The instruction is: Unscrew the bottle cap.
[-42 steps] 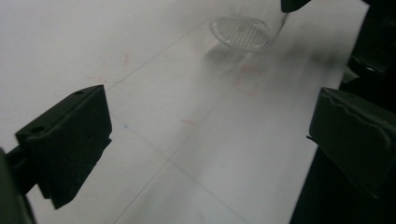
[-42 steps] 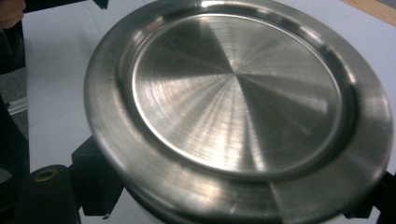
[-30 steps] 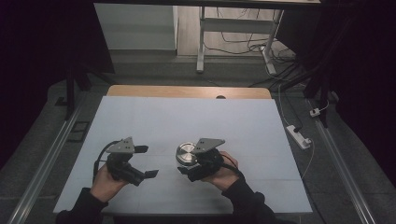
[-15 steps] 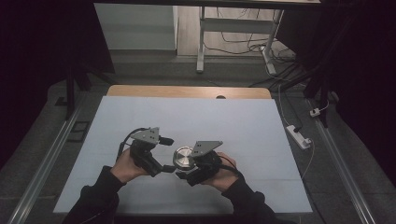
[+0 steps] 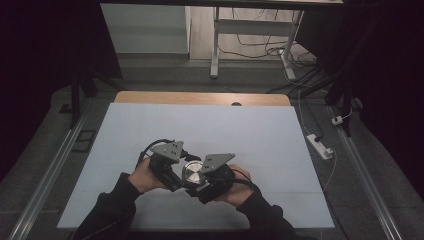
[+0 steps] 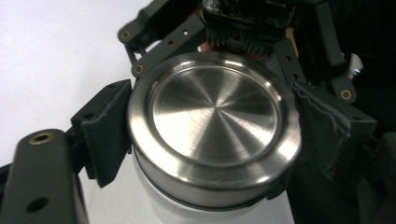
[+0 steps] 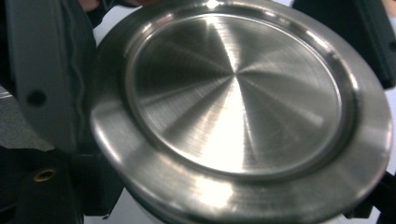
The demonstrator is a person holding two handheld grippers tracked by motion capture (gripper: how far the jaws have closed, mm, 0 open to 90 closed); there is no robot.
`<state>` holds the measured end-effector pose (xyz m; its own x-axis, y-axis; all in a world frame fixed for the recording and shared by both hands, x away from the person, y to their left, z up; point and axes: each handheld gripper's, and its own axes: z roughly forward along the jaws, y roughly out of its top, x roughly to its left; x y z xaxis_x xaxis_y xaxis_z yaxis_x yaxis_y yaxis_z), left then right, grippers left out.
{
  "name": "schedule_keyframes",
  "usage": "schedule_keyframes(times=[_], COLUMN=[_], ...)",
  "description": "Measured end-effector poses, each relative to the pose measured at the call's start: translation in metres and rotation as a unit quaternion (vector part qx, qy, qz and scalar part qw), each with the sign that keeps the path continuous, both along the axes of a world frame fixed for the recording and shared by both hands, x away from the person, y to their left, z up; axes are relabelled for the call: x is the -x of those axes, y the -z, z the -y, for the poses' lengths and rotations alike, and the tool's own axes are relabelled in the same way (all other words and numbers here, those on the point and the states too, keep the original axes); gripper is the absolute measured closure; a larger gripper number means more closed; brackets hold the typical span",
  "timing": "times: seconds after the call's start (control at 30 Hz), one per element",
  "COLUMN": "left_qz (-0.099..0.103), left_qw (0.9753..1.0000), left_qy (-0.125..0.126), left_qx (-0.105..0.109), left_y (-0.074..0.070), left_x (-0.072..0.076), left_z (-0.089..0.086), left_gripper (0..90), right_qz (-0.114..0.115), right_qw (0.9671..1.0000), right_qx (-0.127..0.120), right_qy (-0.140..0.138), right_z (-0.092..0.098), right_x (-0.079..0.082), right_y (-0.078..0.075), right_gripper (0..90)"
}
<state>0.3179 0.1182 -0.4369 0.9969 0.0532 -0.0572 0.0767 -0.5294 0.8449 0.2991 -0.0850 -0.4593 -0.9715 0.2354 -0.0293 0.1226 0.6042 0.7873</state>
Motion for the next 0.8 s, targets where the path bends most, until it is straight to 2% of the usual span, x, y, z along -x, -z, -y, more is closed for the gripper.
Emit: schedule_keyframes(times=[0.1,0.17,0.23,0.27,0.37,0.4,0.47,0.5,0.6,0.67,0.77,0.8], left_qz=[0.004,0.001,0.003,0.008,0.028,0.029,0.032,0.03,0.005,-0.008,-0.015,-0.015], left_qw=[0.9995,0.9975,0.9931,0.99,0.9796,0.9778,0.9771,0.9772,0.9832,0.9891,0.9944,0.9955], left_qy=[-0.032,-0.07,-0.117,-0.141,-0.198,-0.207,-0.21,-0.21,-0.179,-0.136,-0.084,-0.072], left_qx=[0.003,0.005,0.005,0.0,-0.015,-0.017,-0.014,-0.006,0.037,0.056,0.061,0.06], left_y=[-0.002,-0.002,-0.003,-0.004,-0.005,-0.006,-0.008,-0.011,-0.019,-0.023,-0.022,-0.021], left_x=[0.003,0.005,0.009,0.012,0.02,0.021,0.02,0.019,0.012,0.008,0.005,0.004], left_z=[0.003,0.006,0.011,0.015,0.025,0.028,0.028,0.025,0.007,-0.007,-0.02,-0.022], left_gripper=[18.8,18.9,19.2,19.2,19.1,19.0,17.5,13.5,5.8,7.9,9.7,9.7], right_qz=[0.003,0.004,0.006,0.001,0.009,0.009,0.005,0.002,0.003,0.0,-0.011,-0.011], right_qw=[0.9999,0.9996,0.9988,0.9979,0.9955,0.9947,0.9942,0.9944,0.9959,0.9972,0.9986,0.999], right_qx=[-0.006,-0.005,-0.006,-0.011,-0.005,-0.004,-0.009,-0.012,-0.016,-0.021,-0.027,-0.026], right_qy=[0.012,0.029,0.048,0.063,0.094,0.103,0.107,0.105,0.089,0.072,0.044,0.035], right_z=[0.002,0.003,0.004,0.004,0.005,0.005,0.006,0.007,0.007,0.006,0.006,0.005], right_x=[-0.002,-0.003,-0.006,-0.006,-0.009,-0.009,-0.01,-0.01,-0.008,-0.007,-0.005,-0.004], right_y=[-0.001,-0.002,-0.001,-0.001,0.0,0.001,0.0,0.0,-0.003,-0.004,-0.006,-0.006], right_gripper=[15.1,15.0,15.1,15.0,15.0,15.1,15.0,15.0,15.0,15.0,15.0,15.0])
